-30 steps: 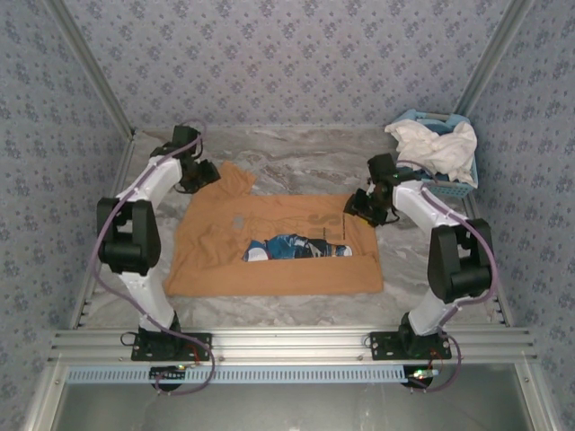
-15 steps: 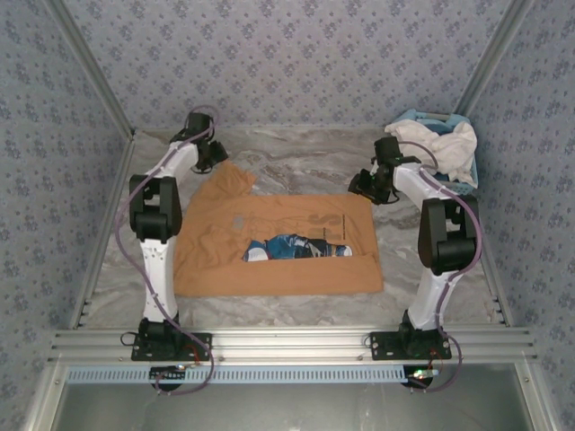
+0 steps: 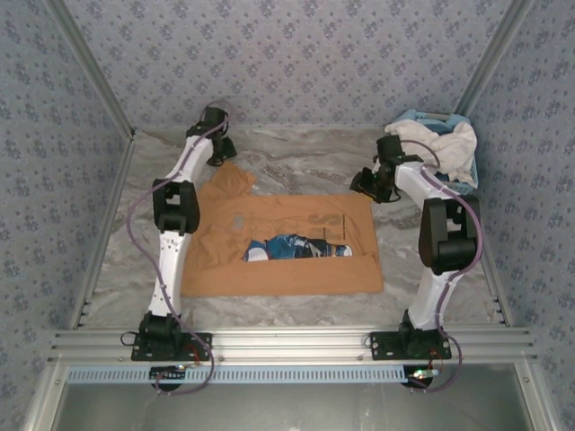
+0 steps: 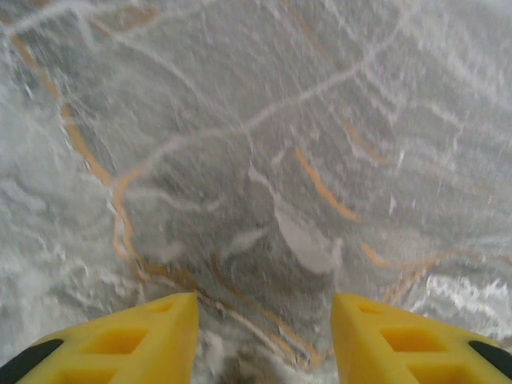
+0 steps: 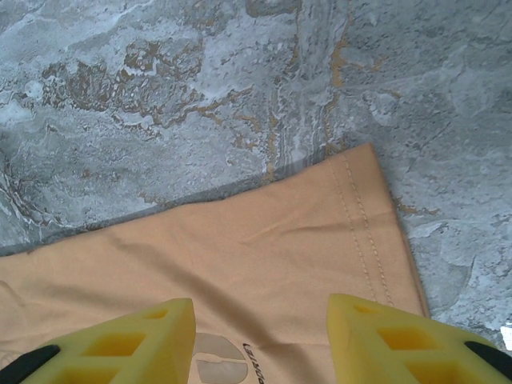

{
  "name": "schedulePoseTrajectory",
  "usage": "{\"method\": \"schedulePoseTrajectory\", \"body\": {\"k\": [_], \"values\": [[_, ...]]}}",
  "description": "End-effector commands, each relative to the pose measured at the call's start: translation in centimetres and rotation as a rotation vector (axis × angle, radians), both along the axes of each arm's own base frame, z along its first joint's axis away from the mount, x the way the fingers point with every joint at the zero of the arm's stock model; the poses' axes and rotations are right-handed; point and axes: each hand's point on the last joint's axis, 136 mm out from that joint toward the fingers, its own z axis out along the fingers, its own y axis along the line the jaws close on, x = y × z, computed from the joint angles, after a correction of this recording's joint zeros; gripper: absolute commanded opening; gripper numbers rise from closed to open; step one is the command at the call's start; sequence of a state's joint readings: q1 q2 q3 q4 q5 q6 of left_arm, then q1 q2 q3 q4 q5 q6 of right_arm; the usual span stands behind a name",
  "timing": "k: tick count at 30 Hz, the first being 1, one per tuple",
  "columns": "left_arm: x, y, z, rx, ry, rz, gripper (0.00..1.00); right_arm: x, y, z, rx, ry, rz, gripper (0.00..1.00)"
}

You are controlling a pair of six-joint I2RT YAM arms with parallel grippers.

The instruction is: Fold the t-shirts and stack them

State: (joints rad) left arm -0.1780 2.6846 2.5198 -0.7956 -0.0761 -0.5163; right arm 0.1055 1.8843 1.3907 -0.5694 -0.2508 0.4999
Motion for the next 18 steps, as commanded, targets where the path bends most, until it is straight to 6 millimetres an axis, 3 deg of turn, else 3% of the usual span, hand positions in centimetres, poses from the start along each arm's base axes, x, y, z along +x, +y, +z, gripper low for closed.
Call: {"method": "schedulePoseTrajectory", "body": {"k": [1,5,12,14,16,18], "values": [[-2.8,0.0,-2.3,0.051,0.134,-0.002,0.45,0.3,-0.5,0.6,-0.009,-0.001,-0.007,0.49],[-3.4,-1.1,-2.3,0.062,0.148,-0.028,0.41,0.6,-0.9,0.6,-0.029,-0.004,-0.027,0.49],[-4.7,-1.0,-2.8,0.108,0.196,-0.012,0.28,1.1,-2.1,-0.2,-0.098,0.016,-0.061,0.50],[-4.5,-1.2,-2.7,0.099,0.190,-0.017,0.20,1.3,-2.3,-0.7,-0.129,0.023,-0.066,0.49],[-4.3,-1.1,-2.0,0.099,0.174,-0.007,0.03,1.6,-2.6,-1.1,-0.156,0.029,-0.073,0.49],[-4.1,-1.0,-1.0,0.098,0.159,0.008,0.00,2.0,-3.0,-1.8,-0.194,0.033,-0.084,0.49]]}}
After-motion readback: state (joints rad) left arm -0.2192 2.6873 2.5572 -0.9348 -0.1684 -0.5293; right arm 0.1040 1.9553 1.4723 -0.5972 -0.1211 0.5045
